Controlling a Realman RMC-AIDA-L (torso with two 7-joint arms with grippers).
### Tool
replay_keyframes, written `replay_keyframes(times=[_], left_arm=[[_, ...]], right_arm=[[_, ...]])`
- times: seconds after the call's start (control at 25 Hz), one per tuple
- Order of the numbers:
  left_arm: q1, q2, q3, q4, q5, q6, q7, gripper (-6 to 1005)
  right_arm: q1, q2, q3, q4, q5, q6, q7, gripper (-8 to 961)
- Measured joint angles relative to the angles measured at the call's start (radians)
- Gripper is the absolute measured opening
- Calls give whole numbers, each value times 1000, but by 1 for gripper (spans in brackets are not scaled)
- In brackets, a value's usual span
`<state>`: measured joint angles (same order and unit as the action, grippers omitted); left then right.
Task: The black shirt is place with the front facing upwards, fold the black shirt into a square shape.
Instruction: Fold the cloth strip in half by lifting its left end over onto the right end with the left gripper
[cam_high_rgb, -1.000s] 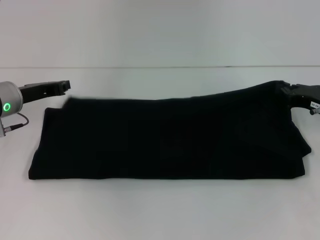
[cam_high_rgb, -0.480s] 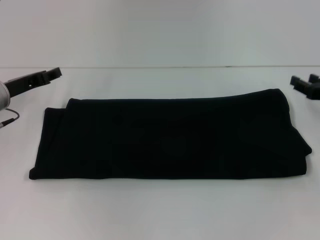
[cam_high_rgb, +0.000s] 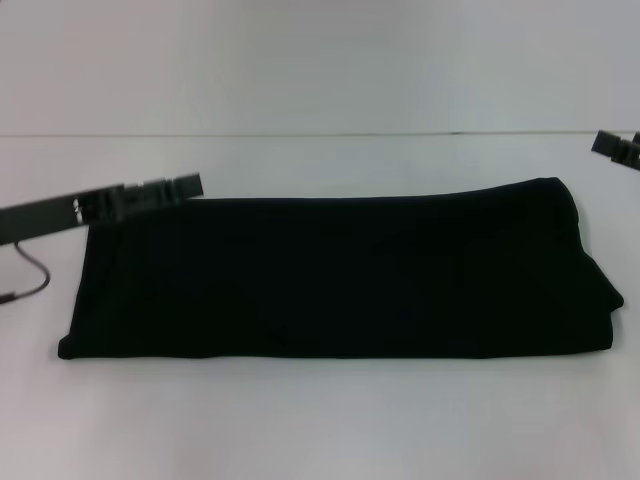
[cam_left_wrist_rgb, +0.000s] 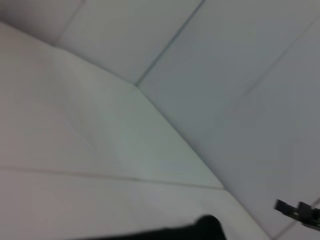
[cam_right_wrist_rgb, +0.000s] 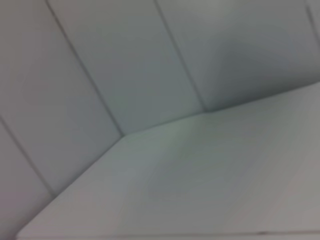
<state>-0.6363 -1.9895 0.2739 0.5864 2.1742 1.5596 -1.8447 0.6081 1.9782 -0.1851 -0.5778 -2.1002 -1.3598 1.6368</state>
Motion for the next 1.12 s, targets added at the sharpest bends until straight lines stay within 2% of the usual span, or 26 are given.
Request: replay_keyframes(times=[0.12, 0.2, 0.4, 0.52, 0.68, 0.96, 1.12], left_arm=[[30, 14, 11, 13, 15, 89, -70, 912], [54, 25, 16, 16, 25, 119, -123, 965], [120, 47, 14, 23, 29, 142, -234, 965], [152, 51, 16, 48, 29, 163, -281, 965], [176, 55, 17, 67, 30, 186, -297, 964], [171, 49, 37, 69, 78, 119, -297, 964], [162, 55, 62, 68, 132, 114, -349, 964]], right_arm=[[-13, -17, -86, -40, 0, -91, 117, 946], [-13, -22, -101, -43, 0, -107, 136, 946], [7, -31, -123, -45, 0, -106, 167, 947], [27, -31, -148, -43, 0, -95, 172, 947], [44, -33, -246, -39, -2, -47, 209, 947], [58, -36, -365, -45, -3, 1, 268, 946], [63, -39, -378, -55, -3, 3, 277, 946]])
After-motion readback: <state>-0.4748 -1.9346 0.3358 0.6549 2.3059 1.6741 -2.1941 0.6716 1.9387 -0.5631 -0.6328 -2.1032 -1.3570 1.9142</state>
